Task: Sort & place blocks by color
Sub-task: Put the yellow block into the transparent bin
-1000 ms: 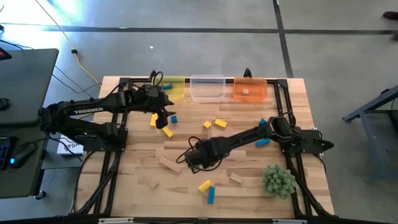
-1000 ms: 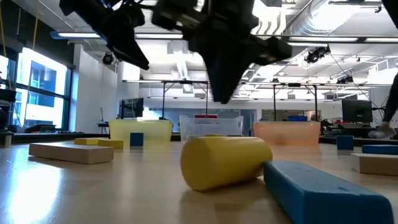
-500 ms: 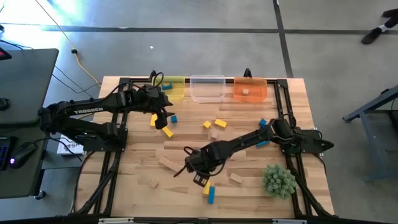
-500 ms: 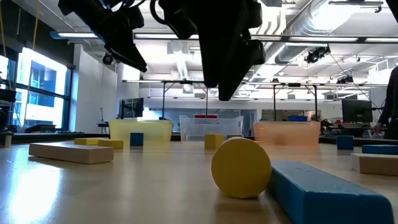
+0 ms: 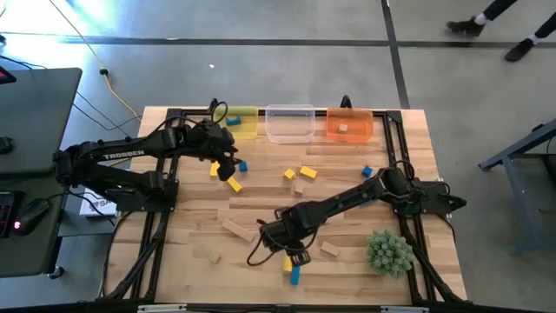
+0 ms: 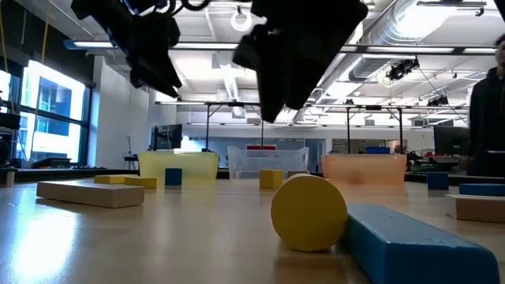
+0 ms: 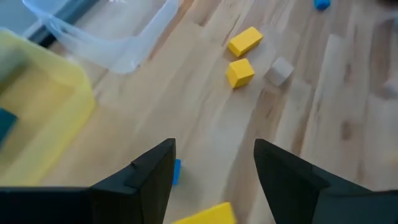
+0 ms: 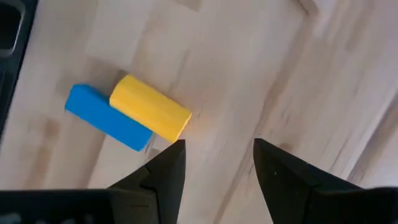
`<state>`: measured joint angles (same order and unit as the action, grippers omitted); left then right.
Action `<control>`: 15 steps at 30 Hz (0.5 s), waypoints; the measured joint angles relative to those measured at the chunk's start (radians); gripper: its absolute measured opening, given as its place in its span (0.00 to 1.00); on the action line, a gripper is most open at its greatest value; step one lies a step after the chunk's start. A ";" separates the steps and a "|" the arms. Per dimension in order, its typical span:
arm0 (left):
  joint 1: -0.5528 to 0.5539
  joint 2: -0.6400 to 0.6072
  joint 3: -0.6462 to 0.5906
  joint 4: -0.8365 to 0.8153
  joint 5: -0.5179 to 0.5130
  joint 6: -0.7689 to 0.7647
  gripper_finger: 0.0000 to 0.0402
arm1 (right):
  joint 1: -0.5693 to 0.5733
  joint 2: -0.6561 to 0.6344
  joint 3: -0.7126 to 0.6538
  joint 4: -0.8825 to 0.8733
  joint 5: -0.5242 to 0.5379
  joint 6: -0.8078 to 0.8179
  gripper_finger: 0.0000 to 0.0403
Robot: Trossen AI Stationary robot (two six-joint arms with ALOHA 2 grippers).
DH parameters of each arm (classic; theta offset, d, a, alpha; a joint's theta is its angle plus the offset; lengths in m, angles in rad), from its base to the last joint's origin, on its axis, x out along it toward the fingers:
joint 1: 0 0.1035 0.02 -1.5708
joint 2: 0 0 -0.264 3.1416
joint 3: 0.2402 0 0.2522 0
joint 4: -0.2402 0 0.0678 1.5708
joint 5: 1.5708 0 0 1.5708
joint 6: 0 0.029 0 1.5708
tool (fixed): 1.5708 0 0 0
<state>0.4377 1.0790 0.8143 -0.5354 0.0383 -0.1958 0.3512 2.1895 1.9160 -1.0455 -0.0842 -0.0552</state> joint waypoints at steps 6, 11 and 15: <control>0.000 0.000 0.000 0.000 0.058 -0.175 0.52 | 0.024 0.000 0.000 0.025 -0.047 -0.241 0.44; -0.001 0.000 0.000 -0.015 0.064 -0.259 0.52 | 0.048 0.007 0.000 0.026 -0.059 -0.360 0.44; -0.009 0.000 0.000 -0.044 0.063 -0.274 0.52 | 0.057 0.041 0.000 0.037 -0.046 -0.407 0.44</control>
<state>0.4290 1.0790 0.8143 -0.5793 0.1017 -0.4702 0.4087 2.2306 1.9160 -1.0090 -0.1297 -0.4619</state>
